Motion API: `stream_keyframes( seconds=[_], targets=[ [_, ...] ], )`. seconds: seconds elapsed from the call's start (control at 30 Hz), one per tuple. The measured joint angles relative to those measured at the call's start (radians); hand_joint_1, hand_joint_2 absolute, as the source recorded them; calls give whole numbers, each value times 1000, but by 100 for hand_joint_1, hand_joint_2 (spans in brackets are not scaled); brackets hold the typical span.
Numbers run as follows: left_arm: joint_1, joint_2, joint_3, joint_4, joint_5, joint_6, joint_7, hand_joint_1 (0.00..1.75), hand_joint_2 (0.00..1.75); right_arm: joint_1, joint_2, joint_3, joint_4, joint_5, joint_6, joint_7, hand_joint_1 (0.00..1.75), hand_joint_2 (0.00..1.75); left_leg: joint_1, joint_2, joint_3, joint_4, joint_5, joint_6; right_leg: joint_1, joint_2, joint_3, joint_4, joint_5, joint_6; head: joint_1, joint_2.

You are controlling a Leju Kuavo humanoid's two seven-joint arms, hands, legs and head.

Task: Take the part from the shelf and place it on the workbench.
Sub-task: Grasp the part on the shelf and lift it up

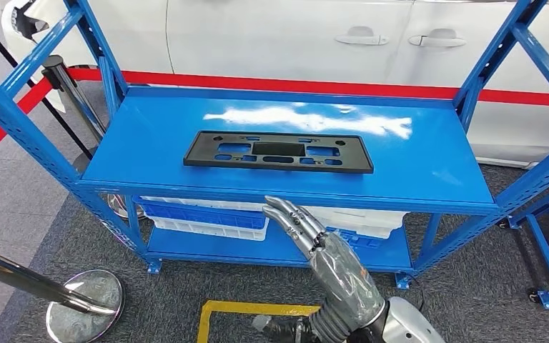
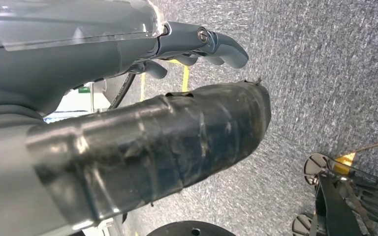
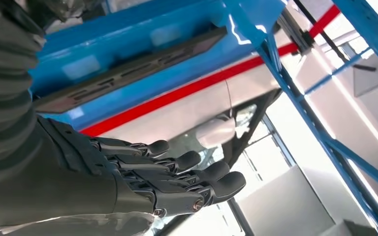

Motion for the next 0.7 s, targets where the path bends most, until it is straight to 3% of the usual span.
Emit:
stream_keyframes(
  seconds=[0.43, 0.7],
  targets=[
    [0, 0, 4, 0, 0, 2, -11, 0, 0, -126, 36, 18, 78, 168, -30, 22, 0, 175, 0, 0, 0, 0, 0, 0, 0, 0, 0, 0, 1, 1, 0, 0],
    [0, 0, 4, 0, -4, 1, -11, 0, 0, -161, 54, 19, 138, 178, -33, 26, 0, 175, 0, 0, 0, 0, 0, 0, 0, 0, 0, 0, 1, 1, 0, 0]
  ],
)
